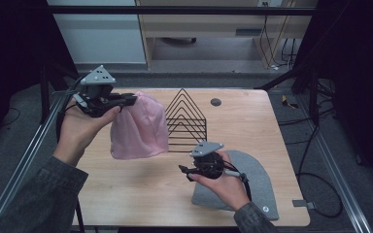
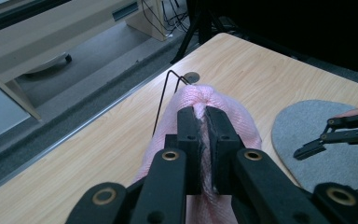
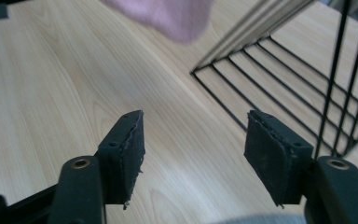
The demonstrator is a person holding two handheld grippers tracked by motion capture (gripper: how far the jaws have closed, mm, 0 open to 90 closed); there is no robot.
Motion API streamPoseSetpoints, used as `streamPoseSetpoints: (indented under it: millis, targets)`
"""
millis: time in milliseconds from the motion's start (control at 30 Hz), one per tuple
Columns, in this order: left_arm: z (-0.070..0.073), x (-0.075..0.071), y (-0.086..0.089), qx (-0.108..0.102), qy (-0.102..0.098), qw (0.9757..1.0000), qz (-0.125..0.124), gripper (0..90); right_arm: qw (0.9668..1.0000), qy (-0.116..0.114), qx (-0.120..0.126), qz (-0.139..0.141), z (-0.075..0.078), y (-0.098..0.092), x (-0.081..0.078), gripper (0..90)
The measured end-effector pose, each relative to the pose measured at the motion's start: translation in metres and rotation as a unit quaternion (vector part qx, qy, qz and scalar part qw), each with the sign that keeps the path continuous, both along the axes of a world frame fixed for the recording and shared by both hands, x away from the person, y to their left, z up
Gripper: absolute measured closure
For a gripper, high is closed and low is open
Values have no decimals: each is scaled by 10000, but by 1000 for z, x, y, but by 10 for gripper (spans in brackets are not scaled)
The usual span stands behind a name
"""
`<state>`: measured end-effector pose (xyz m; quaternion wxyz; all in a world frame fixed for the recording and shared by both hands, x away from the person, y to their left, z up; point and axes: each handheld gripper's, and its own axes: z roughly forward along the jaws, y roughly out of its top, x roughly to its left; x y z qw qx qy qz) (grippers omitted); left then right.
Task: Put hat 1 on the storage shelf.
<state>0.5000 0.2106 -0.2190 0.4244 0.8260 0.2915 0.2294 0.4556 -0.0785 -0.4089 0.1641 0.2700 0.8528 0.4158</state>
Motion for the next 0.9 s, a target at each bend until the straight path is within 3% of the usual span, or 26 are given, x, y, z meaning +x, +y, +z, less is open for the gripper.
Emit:
streamPoseSetpoints:
  millis: [233,500,533,700,833,900]
  targets:
    - [5,-2,-6,30,-27,10000,-87,850,9999,21,120,111,17,21,13,436]
    - [7,-1,-6,-164,28,9998,-110,850,9997,203,127,104,21,40,33,484]
    - [7,0,-5,-171,33,9998,-104,850,9996,219,125,117,21,41,35,508]
    - [8,2,3,-128,-22,9999,18,849,9988,233,272,332,27,46,43,799]
    - [10,6,11,-137,-91,9998,143,848,9983,148,272,501,48,41,45,832]
    - [14,15,16,-155,-216,9994,226,847,9982,137,295,511,60,36,48,836]
